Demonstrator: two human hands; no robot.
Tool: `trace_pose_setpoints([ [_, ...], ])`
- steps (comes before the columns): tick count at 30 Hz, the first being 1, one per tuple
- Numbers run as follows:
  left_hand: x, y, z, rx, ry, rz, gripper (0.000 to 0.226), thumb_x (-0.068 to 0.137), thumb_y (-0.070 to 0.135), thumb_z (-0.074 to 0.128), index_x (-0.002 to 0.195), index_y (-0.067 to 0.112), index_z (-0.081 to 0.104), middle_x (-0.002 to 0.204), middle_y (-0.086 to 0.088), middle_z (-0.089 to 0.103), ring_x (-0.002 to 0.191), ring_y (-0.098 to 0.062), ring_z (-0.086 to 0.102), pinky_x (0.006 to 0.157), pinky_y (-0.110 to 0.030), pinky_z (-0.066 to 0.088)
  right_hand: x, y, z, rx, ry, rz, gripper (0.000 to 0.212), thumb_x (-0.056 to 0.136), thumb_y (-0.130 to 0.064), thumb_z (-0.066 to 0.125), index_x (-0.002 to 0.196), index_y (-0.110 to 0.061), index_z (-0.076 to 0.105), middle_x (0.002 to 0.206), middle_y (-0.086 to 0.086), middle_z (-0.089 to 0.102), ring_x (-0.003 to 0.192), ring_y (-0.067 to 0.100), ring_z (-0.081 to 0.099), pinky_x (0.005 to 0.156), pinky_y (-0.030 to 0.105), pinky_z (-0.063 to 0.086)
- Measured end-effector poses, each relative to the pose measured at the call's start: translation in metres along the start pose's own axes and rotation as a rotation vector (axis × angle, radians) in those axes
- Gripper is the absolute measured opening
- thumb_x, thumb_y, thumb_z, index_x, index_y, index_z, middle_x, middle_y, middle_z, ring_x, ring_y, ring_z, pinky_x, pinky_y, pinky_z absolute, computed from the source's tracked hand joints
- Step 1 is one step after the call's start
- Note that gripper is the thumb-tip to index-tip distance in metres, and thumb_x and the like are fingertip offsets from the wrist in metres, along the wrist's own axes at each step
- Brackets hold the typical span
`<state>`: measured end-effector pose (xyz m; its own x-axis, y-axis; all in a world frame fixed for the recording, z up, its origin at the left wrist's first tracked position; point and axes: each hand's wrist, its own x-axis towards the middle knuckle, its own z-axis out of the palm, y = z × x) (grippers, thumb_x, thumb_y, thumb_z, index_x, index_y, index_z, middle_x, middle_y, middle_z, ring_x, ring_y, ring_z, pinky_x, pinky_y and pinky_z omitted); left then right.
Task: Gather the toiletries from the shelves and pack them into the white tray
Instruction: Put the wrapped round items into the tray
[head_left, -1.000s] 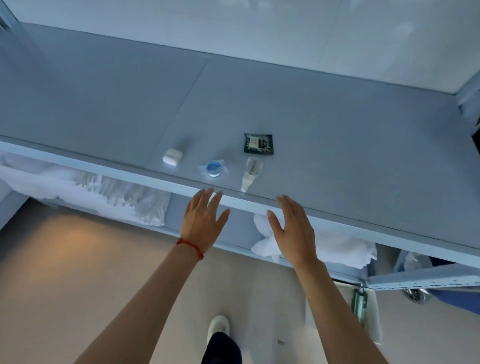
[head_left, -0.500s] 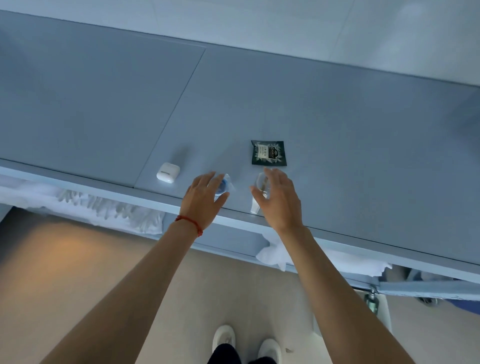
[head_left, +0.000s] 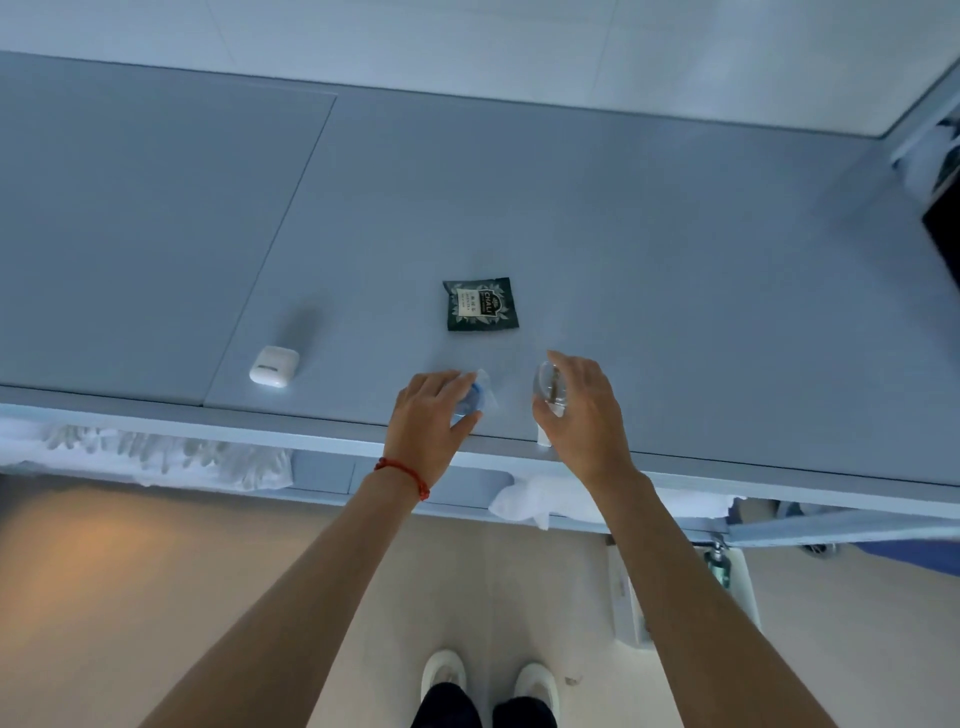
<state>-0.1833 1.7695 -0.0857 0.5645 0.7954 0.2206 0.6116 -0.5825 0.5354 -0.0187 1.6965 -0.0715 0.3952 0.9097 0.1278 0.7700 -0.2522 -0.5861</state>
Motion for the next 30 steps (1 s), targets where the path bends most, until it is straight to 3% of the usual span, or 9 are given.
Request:
trace_pose_setpoints([
  [10, 0.007, 0.046, 0.028, -0.083, -0.007, 0.076, 0.043, 0.065, 0.007, 0.078, 0.105, 0.005, 0.063, 0.095, -0.017, 0.067, 0.087, -0.038, 0.058, 0.074, -0.044, 0.048, -0.026, 0.037, -0.044, 0.05, 0.103, 0.154, 0.041, 0.078, -0.014, 0.067, 0.117, -0.009, 0.056, 0.112, 0.013, 0.058, 0.099, 0.026, 0.056, 0.085, 0.029, 0.041],
  [15, 0.001, 0.074, 0.038, -0.085, -0.012, 0.153, 0.039, 0.067, 0.013, 0.074, 0.104, 0.005, 0.063, 0.096, -0.017, 0.067, 0.087, -0.037, 0.059, 0.074, -0.043, 0.047, -0.058, 0.052, -0.068, 0.096, 0.205, 0.167, 0.043, 0.073, -0.009, 0.07, 0.114, -0.01, 0.059, 0.106, 0.012, 0.06, 0.092, 0.027, 0.058, 0.082, 0.041, 0.051],
  [20, -0.012, 0.122, 0.05, -0.09, -0.005, 0.211, 0.038, 0.068, 0.016, 0.071, 0.104, 0.006, 0.064, 0.095, -0.015, 0.068, 0.086, -0.036, 0.06, 0.074, -0.041, 0.047, -0.093, 0.078, -0.1, 0.119, 0.248, 0.196, 0.044, 0.073, -0.01, 0.072, 0.115, -0.011, 0.058, 0.106, 0.012, 0.059, 0.09, 0.027, 0.058, 0.078, 0.044, 0.053],
  [25, -0.033, 0.184, 0.079, -0.101, -0.027, 0.248, 0.04, 0.067, 0.011, 0.077, 0.105, 0.005, 0.064, 0.097, -0.015, 0.068, 0.088, -0.037, 0.06, 0.077, -0.044, 0.049, -0.141, 0.119, -0.139, 0.189, 0.261, 0.251, 0.044, 0.077, -0.011, 0.071, 0.118, -0.011, 0.056, 0.111, 0.011, 0.058, 0.097, 0.025, 0.056, 0.085, 0.043, 0.05],
  [30, -0.071, 0.254, 0.127, -0.094, -0.053, 0.25, 0.04, 0.068, 0.025, 0.066, 0.105, 0.007, 0.064, 0.097, -0.013, 0.068, 0.089, -0.034, 0.061, 0.076, -0.041, 0.048, -0.197, 0.185, -0.183, 0.195, 0.278, 0.286, 0.044, 0.077, -0.012, 0.071, 0.118, -0.008, 0.057, 0.112, 0.013, 0.06, 0.098, 0.027, 0.058, 0.085, 0.041, 0.051],
])
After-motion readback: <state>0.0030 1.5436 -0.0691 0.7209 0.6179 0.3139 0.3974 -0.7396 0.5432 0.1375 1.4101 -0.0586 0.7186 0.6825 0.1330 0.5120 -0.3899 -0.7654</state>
